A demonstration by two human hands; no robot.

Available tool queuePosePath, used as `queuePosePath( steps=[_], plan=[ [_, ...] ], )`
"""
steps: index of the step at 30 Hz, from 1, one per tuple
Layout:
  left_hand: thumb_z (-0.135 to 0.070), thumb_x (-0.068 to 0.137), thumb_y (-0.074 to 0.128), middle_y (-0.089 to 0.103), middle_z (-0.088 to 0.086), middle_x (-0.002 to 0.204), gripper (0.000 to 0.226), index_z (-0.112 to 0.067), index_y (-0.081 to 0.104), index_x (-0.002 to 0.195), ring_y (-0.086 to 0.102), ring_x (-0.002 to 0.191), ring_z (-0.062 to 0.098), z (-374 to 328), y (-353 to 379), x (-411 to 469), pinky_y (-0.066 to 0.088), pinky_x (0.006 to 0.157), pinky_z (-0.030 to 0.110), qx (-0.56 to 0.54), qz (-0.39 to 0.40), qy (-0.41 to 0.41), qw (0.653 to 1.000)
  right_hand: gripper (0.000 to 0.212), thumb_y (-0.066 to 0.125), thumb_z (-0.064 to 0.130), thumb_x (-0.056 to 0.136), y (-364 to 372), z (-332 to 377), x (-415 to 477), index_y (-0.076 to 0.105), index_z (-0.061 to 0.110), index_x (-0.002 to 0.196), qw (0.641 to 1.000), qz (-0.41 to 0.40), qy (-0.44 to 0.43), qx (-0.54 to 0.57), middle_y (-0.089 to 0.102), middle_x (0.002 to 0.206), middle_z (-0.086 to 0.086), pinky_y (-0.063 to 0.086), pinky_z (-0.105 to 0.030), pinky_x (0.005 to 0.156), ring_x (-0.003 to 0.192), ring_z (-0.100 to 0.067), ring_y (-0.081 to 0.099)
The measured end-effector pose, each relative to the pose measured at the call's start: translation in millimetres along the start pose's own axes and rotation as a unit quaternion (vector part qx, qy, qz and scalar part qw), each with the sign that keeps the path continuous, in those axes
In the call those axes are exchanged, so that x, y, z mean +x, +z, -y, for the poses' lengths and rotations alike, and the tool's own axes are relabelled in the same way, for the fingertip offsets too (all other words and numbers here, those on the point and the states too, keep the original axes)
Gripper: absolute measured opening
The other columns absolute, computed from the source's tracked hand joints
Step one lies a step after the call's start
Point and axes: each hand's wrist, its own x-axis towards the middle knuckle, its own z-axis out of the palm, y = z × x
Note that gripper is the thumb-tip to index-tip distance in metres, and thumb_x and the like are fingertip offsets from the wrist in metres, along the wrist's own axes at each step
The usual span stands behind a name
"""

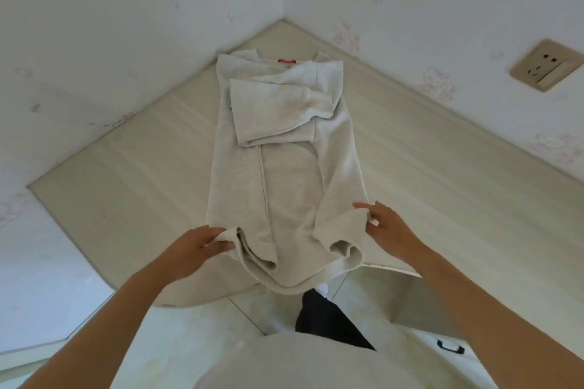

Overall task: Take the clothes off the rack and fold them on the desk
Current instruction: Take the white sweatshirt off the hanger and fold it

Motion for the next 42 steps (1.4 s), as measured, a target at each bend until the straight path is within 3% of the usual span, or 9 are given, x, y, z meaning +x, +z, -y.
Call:
queuePosePath(
  steps=[3, 5, 10, 15, 22, 28, 35, 38, 42],
  plan=[
    [-0.059, 0.084, 0.054, 0.075, -0.002, 0.097, 0.044, -0.022, 0.075, 0.095, 0.069, 0.093, 0.015, -34.0, -42.7, 13.7, 0.049, 0.084, 0.024, -0.145, 0.021, -0.045, 0.988, 0.04, 0.064, 0.043, 0.088, -49.0, 33.3, 25.7, 0.06, 0.009, 0.067, 0.992, -0.002, 0.006, 0.126, 0.053, 0.064, 0.003, 0.035, -0.024, 0.061, 0.06, -0.005, 0.043],
    [-0.056, 0.086, 0.058, 0.074, 0.005, 0.102, 0.045, -0.016, 0.075, 0.099, 0.07, 0.097, 0.022, -48.0, -62.5, 38.5, 0.05, 0.089, 0.034, -0.233, -0.049, -0.056, 0.97, 0.053, 0.062, 0.055, 0.082, -70.4, 40.1, 63.0, 0.059, 0.003, 0.072, 0.983, -0.038, 0.043, 0.173, 0.055, 0.069, -0.002, 0.039, -0.028, 0.064, 0.064, -0.012, 0.048],
    [-0.069, 0.084, 0.052, 0.069, 0.002, 0.104, 0.052, -0.02, 0.067, 0.09, 0.063, 0.101, 0.026, -30.9, -49.4, 122.9, 0.048, 0.095, 0.041, -0.274, -0.255, -0.2, 0.905, 0.036, 0.053, 0.042, 0.096, -48.4, 5.6, 138.9, 0.062, 0.009, 0.106, 0.952, -0.008, 0.203, 0.228, 0.065, 0.114, -0.012, 0.05, -0.044, 0.094, 0.102, -0.029, 0.062],
    [-0.056, 0.087, 0.06, 0.062, 0.005, 0.096, 0.05, -0.007, 0.066, 0.096, 0.054, 0.083, 0.022, -4.9, -12.0, 137.8, 0.039, 0.073, 0.031, -0.248, -0.316, -0.289, 0.869, 0.024, 0.057, 0.031, 0.095, -26.1, -28.7, 143.2, 0.065, 0.009, 0.098, 0.954, -0.032, 0.216, 0.207, 0.062, 0.096, -0.004, 0.047, -0.028, 0.069, 0.089, -0.021, 0.058],
    [-0.034, 0.095, 0.057, 0.064, 0.008, 0.099, 0.027, -0.01, 0.061, 0.106, 0.056, 0.084, 0.022, 2.3, -4.7, 128.5, 0.041, 0.071, 0.032, -0.198, -0.295, -0.239, 0.904, 0.028, 0.04, 0.028, 0.102, -17.3, -41.6, 124.2, 0.057, 0.007, 0.097, 0.968, -0.072, 0.174, 0.165, 0.054, 0.085, -0.002, 0.038, -0.027, 0.063, 0.074, -0.015, 0.049],
    [-0.039, 0.095, 0.055, 0.054, 0.007, 0.076, 0.035, -0.005, 0.057, 0.088, 0.048, 0.07, 0.022, -3.4, 1.4, 136.3, 0.035, 0.06, 0.032, -0.164, -0.327, -0.234, 0.901, 0.022, 0.042, 0.032, 0.101, -8.9, -49.3, 104.3, 0.058, 0.016, 0.099, 0.973, -0.11, 0.167, 0.117, 0.06, 0.086, 0.007, 0.038, -0.021, 0.059, 0.077, -0.012, 0.057],
    [-0.048, 0.089, 0.061, 0.063, -0.002, 0.099, 0.035, -0.017, 0.06, 0.106, 0.058, 0.089, 0.018, -10.1, -25.7, 158.6, 0.042, 0.077, 0.033, -0.22, -0.24, -0.257, 0.91, 0.022, 0.057, 0.039, 0.094, -27.3, -20.7, 157.1, 0.051, 0.018, 0.096, 0.973, -0.086, 0.187, 0.102, 0.054, 0.083, 0.005, 0.04, -0.027, 0.063, 0.079, -0.017, 0.054],
    [-0.039, 0.09, 0.064, 0.066, -0.001, 0.105, 0.03, -0.019, 0.059, 0.113, 0.062, 0.092, 0.017, -18.1, -37.9, 161.3, 0.048, 0.075, 0.033, -0.272, -0.239, -0.192, 0.912, 0.031, 0.055, 0.03, 0.095, -32.8, -14.6, 163.3, 0.055, 0.005, 0.078, 0.967, -0.154, 0.158, 0.127, 0.049, 0.068, -0.002, 0.035, -0.027, 0.055, 0.062, -0.018, 0.047],
    [-0.037, 0.088, 0.067, 0.067, -0.001, 0.104, 0.033, -0.019, 0.059, 0.114, 0.063, 0.093, 0.021, -10.8, -45.1, 164.5, 0.051, 0.082, 0.04, -0.27, -0.279, -0.175, 0.905, 0.03, 0.055, 0.031, 0.096, -30.7, -20.4, 158.5, 0.06, 0.003, 0.088, 0.954, -0.202, 0.169, 0.144, 0.051, 0.069, -0.002, 0.036, -0.027, 0.056, 0.063, -0.018, 0.048]
  ],
)
